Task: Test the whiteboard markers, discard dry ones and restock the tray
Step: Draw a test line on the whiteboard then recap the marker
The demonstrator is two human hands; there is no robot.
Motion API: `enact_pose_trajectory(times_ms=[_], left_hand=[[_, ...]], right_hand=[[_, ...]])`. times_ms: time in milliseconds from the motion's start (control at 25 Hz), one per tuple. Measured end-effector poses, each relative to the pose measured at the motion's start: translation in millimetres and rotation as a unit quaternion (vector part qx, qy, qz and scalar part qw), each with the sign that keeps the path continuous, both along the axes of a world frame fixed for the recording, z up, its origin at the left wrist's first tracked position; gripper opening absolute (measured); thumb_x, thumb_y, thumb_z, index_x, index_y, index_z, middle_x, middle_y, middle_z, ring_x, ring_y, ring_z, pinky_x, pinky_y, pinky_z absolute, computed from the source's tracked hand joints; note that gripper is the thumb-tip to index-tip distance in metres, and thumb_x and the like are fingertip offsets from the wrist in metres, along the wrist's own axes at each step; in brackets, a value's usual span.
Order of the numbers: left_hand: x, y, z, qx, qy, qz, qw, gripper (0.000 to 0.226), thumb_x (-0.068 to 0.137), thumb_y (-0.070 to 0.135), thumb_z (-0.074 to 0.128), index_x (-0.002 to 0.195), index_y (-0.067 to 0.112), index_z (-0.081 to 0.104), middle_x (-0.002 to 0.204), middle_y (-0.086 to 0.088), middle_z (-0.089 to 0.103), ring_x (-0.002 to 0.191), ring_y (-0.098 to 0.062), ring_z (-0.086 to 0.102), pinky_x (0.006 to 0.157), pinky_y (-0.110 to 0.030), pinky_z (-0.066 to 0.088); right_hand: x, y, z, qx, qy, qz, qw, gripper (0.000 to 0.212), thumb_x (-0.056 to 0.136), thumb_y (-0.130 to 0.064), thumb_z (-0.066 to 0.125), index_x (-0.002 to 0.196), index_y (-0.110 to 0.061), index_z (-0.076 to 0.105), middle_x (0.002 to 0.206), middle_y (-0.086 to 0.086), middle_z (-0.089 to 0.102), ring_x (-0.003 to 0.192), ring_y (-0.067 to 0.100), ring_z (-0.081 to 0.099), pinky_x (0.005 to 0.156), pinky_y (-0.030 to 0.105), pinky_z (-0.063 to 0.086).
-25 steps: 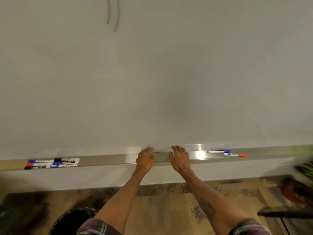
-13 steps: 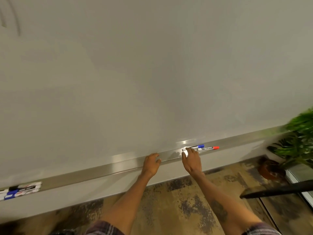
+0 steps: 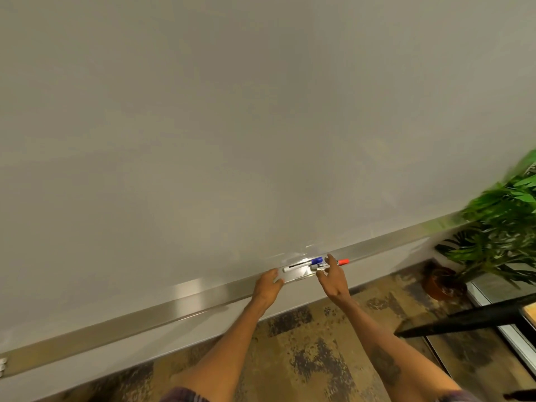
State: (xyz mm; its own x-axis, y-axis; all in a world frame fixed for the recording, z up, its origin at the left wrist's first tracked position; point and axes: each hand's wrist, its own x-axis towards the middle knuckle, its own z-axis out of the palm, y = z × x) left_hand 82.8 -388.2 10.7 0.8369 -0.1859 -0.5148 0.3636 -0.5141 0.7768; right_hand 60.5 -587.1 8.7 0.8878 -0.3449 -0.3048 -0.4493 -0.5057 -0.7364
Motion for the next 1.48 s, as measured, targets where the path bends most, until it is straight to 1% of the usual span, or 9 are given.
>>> enact_pose_trajectory(times_ms=[280,440,600,800,920,1040,1160,1360,1480], left_hand=[[19.6,-23.5,-28.0,-0.032,0.069,0.046,0.996,0.060,0.097,0.015,0.055,0.153,0.015,0.033,0.155,-0.001,0.039,0.136,-0.024,0.044,0.109,-0.042,0.045],[22.1,-30.8,-38.6,-0.037,0.087,0.055,0.994,0.041,0.096,0.015,0.054,0.137,0.015,0.052,0.130,-0.006,0.060,0.111,-0.024,0.062,0.092,-0.038,0.055],[20.6,-34.0,-32.8,-0.064,0.094,0.063,0.992,0.029,0.099,0.014,0.051,0.128,0.017,0.056,0.114,-0.009,0.060,0.093,-0.016,0.059,0.075,-0.025,0.052],[15.2,-22.0,-28.6,-0.121,0.114,0.100,0.981,0.036,0.099,0.017,0.055,0.135,0.016,0.054,0.135,-0.006,0.054,0.122,-0.026,0.054,0.101,-0.039,0.049],[8.6,-6.9,-12.1,-0.150,0.115,0.123,0.974,0.020,0.099,0.016,0.056,0.116,0.027,0.058,0.127,-0.004,0.058,0.114,-0.022,0.060,0.096,-0.036,0.048],[2.9,14.7,2.9,-0.161,0.106,0.115,0.975,0.034,0.100,0.021,0.056,0.134,0.019,0.053,0.130,-0.004,0.058,0.108,-0.020,0.063,0.094,-0.035,0.049],[-5.6,43.2,17.8,-0.153,0.101,0.097,0.978,0.020,0.100,0.024,0.054,0.119,0.024,0.060,0.124,-0.003,0.062,0.105,-0.019,0.066,0.091,-0.034,0.051],[-32.4,88.4,40.8,-0.125,0.093,0.062,0.986,0.026,0.100,0.033,0.053,0.118,0.019,0.065,0.114,-0.003,0.068,0.102,-0.019,0.067,0.090,-0.035,0.052],[-50.8,115.3,51.6,-0.084,0.108,0.036,0.990,0.038,0.101,0.043,0.049,0.121,0.015,0.064,0.117,0.000,0.069,0.106,-0.021,0.066,0.094,-0.040,0.050]], right_hand=[[21.3,-17.8,-12.8,0.074,0.043,0.018,0.996,0.070,0.097,-0.020,0.059,0.154,-0.012,0.020,0.156,0.016,0.033,0.138,0.038,0.041,0.113,0.053,0.035],[29.4,-17.8,-15.5,0.093,0.054,0.030,0.994,0.067,0.097,-0.014,0.058,0.154,-0.013,0.022,0.147,0.016,0.044,0.131,0.035,0.048,0.110,0.049,0.037],[28.1,-17.8,-23.8,0.107,0.060,0.019,0.992,0.063,0.097,-0.016,0.057,0.152,-0.011,0.026,0.149,0.015,0.043,0.133,0.034,0.047,0.109,0.046,0.039],[23.3,-4.5,-25.2,0.110,-0.008,-0.050,0.993,0.053,0.097,-0.016,0.059,0.146,-0.014,0.040,0.148,0.012,0.045,0.131,0.034,0.049,0.109,0.048,0.042],[23.5,20.6,-10.8,0.104,-0.072,-0.122,0.984,0.045,0.094,-0.010,0.063,0.136,-0.010,0.049,0.140,0.013,0.049,0.124,0.031,0.053,0.104,0.041,0.046],[22.2,51.7,12.0,0.130,-0.117,-0.196,0.965,0.039,0.090,-0.005,0.067,0.127,-0.010,0.055,0.129,0.013,0.053,0.112,0.027,0.056,0.098,0.031,0.047],[17.0,80.8,26.1,0.177,-0.146,-0.225,0.947,0.039,0.089,-0.006,0.069,0.125,-0.013,0.056,0.124,0.010,0.052,0.105,0.023,0.056,0.092,0.028,0.049],[-4.1,134.4,32.3,0.243,-0.137,-0.183,0.943,0.017,0.094,-0.028,0.065,0.108,-0.019,0.061,0.118,0.006,0.061,0.107,0.025,0.063,0.099,0.043,0.051],[-23.7,179.9,47.0,0.224,-0.174,-0.098,0.954,0.017,0.100,-0.032,0.053,0.111,-0.019,0.057,0.102,0.001,0.069,0.094,0.016,0.068,0.090,0.036,0.054]])
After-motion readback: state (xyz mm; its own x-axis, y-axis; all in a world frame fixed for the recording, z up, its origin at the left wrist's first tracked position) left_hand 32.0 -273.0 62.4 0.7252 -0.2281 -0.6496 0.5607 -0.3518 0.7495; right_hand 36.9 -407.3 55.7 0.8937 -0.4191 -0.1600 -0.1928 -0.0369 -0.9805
